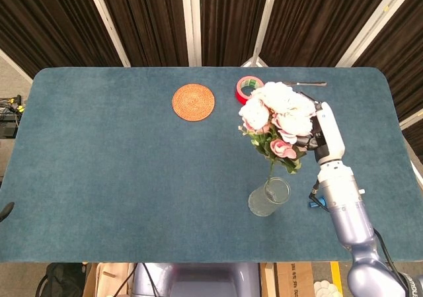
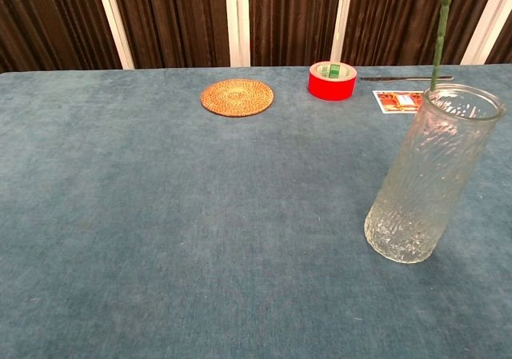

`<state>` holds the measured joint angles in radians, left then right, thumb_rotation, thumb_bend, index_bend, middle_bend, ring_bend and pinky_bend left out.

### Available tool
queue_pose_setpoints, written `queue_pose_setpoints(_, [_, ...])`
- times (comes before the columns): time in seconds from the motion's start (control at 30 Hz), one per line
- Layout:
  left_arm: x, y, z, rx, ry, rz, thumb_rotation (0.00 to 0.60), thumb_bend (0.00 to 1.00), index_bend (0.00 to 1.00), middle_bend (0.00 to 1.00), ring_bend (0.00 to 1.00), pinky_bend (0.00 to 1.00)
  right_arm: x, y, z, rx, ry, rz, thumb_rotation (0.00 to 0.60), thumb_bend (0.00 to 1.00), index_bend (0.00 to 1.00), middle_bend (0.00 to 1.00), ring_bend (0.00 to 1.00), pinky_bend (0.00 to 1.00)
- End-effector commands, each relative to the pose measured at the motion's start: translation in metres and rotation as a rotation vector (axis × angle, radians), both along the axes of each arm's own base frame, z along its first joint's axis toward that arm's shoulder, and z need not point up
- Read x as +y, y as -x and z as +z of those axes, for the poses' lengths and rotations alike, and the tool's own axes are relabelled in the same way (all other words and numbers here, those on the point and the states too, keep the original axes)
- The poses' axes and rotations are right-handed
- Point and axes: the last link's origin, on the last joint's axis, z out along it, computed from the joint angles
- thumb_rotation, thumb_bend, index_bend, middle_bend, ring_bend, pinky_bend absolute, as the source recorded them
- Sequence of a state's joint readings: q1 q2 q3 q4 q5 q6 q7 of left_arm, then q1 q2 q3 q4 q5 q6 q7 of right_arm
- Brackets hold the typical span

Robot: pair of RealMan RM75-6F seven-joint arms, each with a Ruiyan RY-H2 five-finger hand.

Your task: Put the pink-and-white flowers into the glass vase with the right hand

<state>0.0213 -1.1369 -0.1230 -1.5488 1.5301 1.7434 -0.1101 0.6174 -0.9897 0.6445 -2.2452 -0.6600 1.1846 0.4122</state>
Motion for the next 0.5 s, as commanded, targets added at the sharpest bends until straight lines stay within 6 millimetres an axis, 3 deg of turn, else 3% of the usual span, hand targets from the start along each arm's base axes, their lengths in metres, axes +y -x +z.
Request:
queue_pose_setpoints(0.03, [0.0,0.0,-0.001,0.003,0.002,-0.001,0.6,0.22,0.1,0.0,0.0,0.11,-0.002,0.01,-0.005,-0.004,-0.012,-0.013,0.6,0.39,0.51,0.47,0.53,0.22])
queue_pose_setpoints(0.5, [0.001,-0.003,-0.007,0.025,0.013,0.003,0.6,0.22,0.1,0.0,0.0,0.11,0.0,0.04,-0.008,-0.017,-0.033,-0.008,0.6,0.39,0.51,0.47,0.53,0.22])
